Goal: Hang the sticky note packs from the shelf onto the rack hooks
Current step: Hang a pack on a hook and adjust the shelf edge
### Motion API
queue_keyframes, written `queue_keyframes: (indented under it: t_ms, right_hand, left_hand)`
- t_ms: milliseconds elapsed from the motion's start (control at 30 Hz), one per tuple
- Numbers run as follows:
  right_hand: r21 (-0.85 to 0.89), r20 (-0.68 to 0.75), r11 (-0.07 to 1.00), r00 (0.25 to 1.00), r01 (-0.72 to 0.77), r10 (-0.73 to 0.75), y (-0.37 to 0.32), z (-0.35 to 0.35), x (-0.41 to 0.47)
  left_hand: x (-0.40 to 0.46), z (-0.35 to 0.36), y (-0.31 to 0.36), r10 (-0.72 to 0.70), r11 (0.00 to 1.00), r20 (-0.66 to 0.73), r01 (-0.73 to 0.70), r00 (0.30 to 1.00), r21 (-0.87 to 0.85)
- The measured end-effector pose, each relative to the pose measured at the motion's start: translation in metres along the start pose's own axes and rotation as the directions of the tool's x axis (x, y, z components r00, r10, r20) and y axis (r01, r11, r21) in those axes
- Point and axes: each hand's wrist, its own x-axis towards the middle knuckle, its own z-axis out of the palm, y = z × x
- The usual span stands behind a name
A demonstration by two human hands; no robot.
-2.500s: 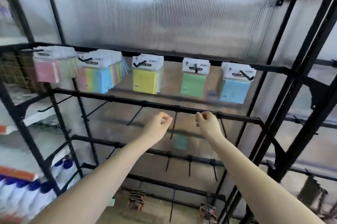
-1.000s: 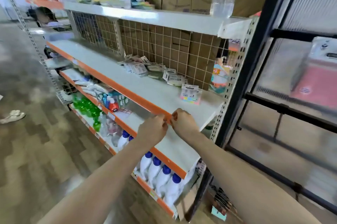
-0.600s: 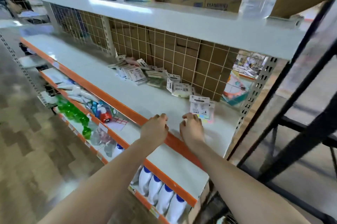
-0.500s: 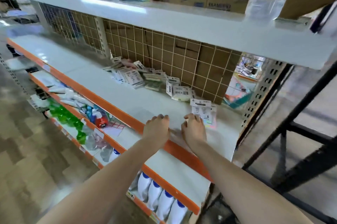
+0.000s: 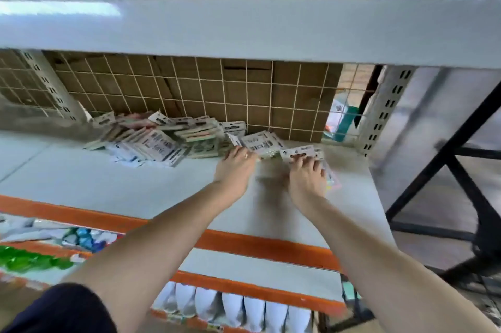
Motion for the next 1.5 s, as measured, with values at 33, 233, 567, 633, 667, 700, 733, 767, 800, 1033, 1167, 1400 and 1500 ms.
queue_keyframes:
  t_ms: [33,233,567,633,667,700,733,767,800,1033,1167,1400,1500]
  right_hand:
    - [-0.022,-0.012,1.0,1.0,-0.014,0.013,-0.002,0.001,-0.001]
    - [-0.157,-0.097,0.983,0.992,-0.091,0.076,-0.016,0.003,-0.012]
    - [-0.315,-0.244,0.949,0.968,-0.019,-0.062,-0.019,-0.005,-0.025]
    - [-0.355,-0.25,0.934,0.96,0.03,-0.125,-0.014,-0.01,-0.024]
    - [-0.231,-0.299,0.973,0.949,0.026,-0.096,-0.009,-0.015,-0.023]
    - [-0.029,-0.287,0.999,0.958,-0.02,0.011,-0.005,-0.022,-0.022]
    - [0.185,-0.234,0.979,0.964,-0.081,0.124,-0.001,-0.028,-0.021]
    - [0.39,-0.141,0.908,0.965,-0.153,0.223,0.004,-0.033,-0.019]
    - [0.572,-0.051,0.789,0.95,-0.224,0.307,0.008,-0.038,-0.016]
    - [0.902,0.379,0.084,0.869,-0.424,0.319,0.017,-0.041,-0.034]
    - [0.908,0.401,-0.004,0.869,-0.418,0.291,0.012,-0.034,-0.046]
    - [0.946,0.321,-0.146,0.908,-0.291,0.269,0.003,-0.051,-0.059]
    - [0.963,0.268,-0.041,0.925,-0.267,0.27,-0.001,-0.069,-0.069]
  left_hand:
    - [0.004,0.002,-0.007,0.018,1.0,0.008,-0.018,1.0,0.013]
    - [0.03,0.013,-0.026,0.051,0.996,-0.015,-0.049,0.999,0.077]
    - [0.034,0.025,-0.042,0.173,0.97,-0.187,-0.2,0.967,-0.14]
    - [0.028,0.023,-0.045,0.202,0.955,-0.214,-0.241,0.956,-0.175]
    - [0.024,0.019,-0.046,0.221,0.945,-0.232,-0.267,0.947,-0.19]
    - [0.021,0.014,-0.047,0.234,0.929,-0.263,-0.294,0.936,-0.222]
    - [0.018,0.009,-0.049,0.229,0.911,-0.296,-0.312,0.927,-0.271]
    - [0.015,0.004,-0.05,0.203,0.894,-0.319,-0.308,0.926,-0.324]
    - [0.012,-0.001,-0.052,0.159,0.885,-0.314,-0.276,0.936,-0.374]
    - [0.012,-0.029,-0.059,-0.016,0.728,-0.013,0.003,1.0,-0.685]
    - [0.008,-0.042,-0.062,0.02,0.667,-0.023,-0.03,1.0,-0.744]
    - [0.013,-0.061,-0.056,0.078,0.673,-0.013,-0.062,0.997,-0.737]
    - [0.016,-0.069,-0.044,0.109,0.707,0.025,-0.06,0.994,-0.705]
